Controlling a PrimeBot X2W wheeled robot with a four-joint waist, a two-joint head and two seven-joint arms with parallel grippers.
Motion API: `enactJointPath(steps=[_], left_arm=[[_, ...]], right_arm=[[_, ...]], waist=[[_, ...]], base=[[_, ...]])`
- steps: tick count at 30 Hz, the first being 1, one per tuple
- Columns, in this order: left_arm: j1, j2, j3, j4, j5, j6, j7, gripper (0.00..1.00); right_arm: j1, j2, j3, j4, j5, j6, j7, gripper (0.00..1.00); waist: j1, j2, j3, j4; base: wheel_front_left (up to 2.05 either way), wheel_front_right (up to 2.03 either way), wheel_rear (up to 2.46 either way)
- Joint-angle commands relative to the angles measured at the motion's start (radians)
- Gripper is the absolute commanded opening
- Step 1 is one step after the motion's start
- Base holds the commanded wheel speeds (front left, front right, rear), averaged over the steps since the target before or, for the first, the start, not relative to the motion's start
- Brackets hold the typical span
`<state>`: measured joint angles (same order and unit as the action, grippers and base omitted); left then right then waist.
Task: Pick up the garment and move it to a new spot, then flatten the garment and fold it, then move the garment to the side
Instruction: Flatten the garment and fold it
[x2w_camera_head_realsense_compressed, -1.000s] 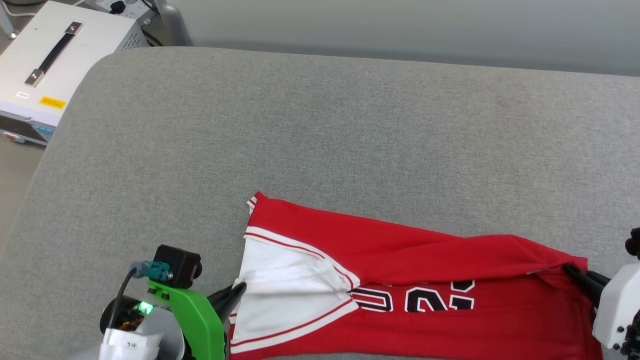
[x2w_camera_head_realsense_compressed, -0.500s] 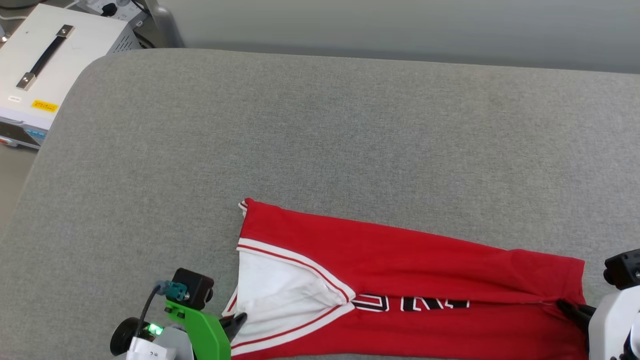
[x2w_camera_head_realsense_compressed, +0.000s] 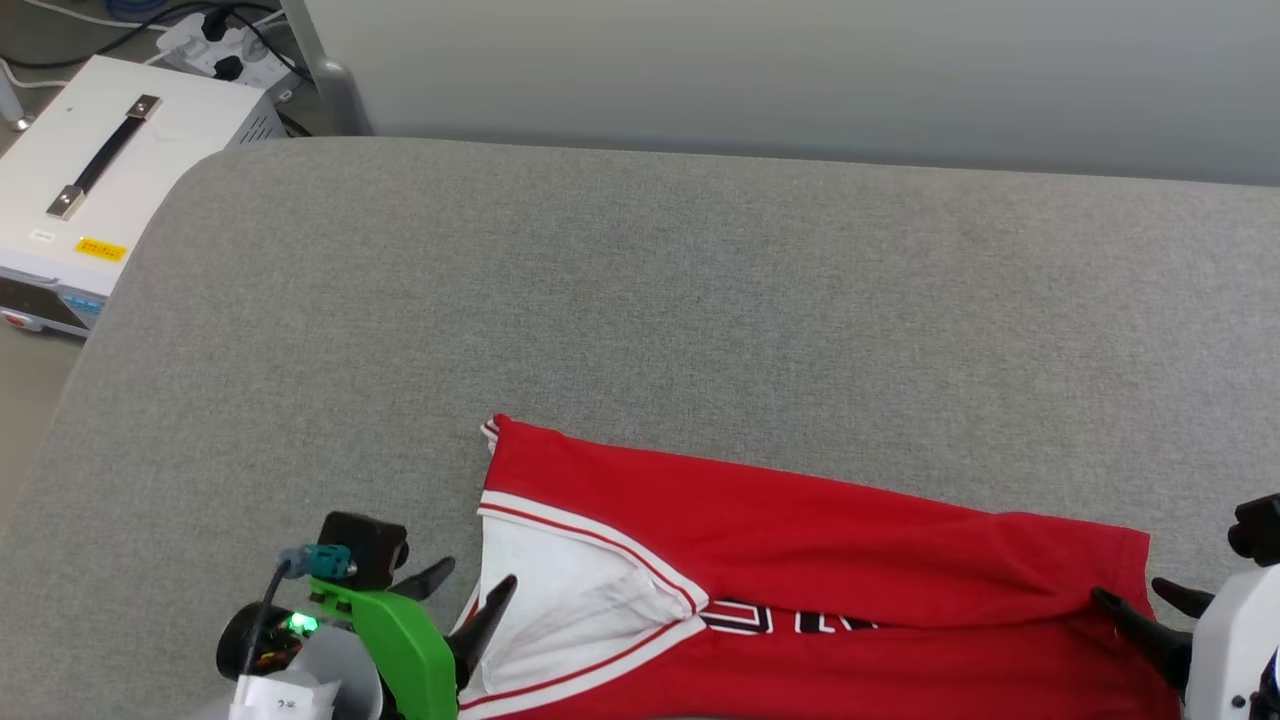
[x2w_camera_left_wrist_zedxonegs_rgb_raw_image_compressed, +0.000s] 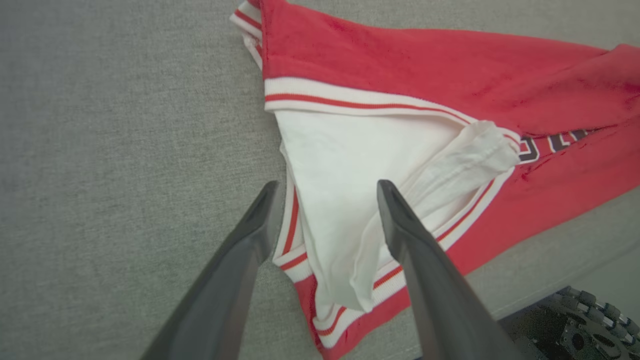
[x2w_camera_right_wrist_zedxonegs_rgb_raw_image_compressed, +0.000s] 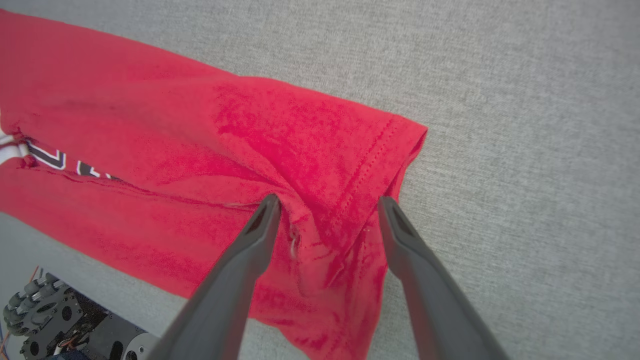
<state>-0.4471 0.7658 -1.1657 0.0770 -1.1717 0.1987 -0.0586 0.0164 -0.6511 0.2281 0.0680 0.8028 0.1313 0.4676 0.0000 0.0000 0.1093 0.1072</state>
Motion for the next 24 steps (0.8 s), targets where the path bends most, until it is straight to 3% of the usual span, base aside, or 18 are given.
enactJointPath(steps=[1,4,8,12,15,19,24], left_arm=[[0.014,0.005,0.021,-0.009,-0.007,0.013,-0.031,1.0],[0.023,0.001,0.116,-0.04,-0.001,0.063,-0.167,1.0],[0.041,-0.017,0.203,-0.044,0.073,0.114,-0.2,1.0],[0.088,-0.075,0.353,-0.068,0.213,0.131,-0.203,1.0],[0.142,-0.113,0.449,-0.072,0.316,0.121,-0.203,1.0],[0.219,-0.16,0.566,-0.059,0.424,0.073,-0.203,1.0],[0.271,-0.207,0.652,-0.036,0.487,0.013,-0.203,1.0]], right_arm=[[-0.001,0.01,-0.018,-0.014,0.014,-0.001,0.009,1.0],[0.026,0.06,-0.123,-0.066,0.009,-0.001,0.079,1.0],[0.042,0.142,-0.22,-0.094,-0.039,-0.001,0.142,1.0],[0.05,0.244,-0.32,-0.098,-0.13,-0.001,0.197,1.0],[0.038,0.325,-0.393,-0.087,-0.198,-0.001,0.221,1.0],[0.016,0.424,-0.474,-0.056,-0.278,-0.001,0.251,1.0],[-0.002,0.487,-0.521,-0.015,-0.335,-0.001,0.264,1.0]], waist=[[0.0,0.0,-0.021,-0.001],[0.0,0.0,-0.033,-0.002],[0.0,0.0,-0.026,-0.002],[0.0,0.0,-0.005,0.003],[0.0,0.0,0.012,0.006],[0.0,0.0,0.032,0.012],[0.0,0.0,0.048,0.019]], base=[[0.0,0.0,0.0],[0.0,0.0,0.0],[0.0,0.0,0.0],[0.0,0.0,0.0],[0.0,0.0,0.0],[0.0,0.0,0.0],[0.0,0.0,0.0]])
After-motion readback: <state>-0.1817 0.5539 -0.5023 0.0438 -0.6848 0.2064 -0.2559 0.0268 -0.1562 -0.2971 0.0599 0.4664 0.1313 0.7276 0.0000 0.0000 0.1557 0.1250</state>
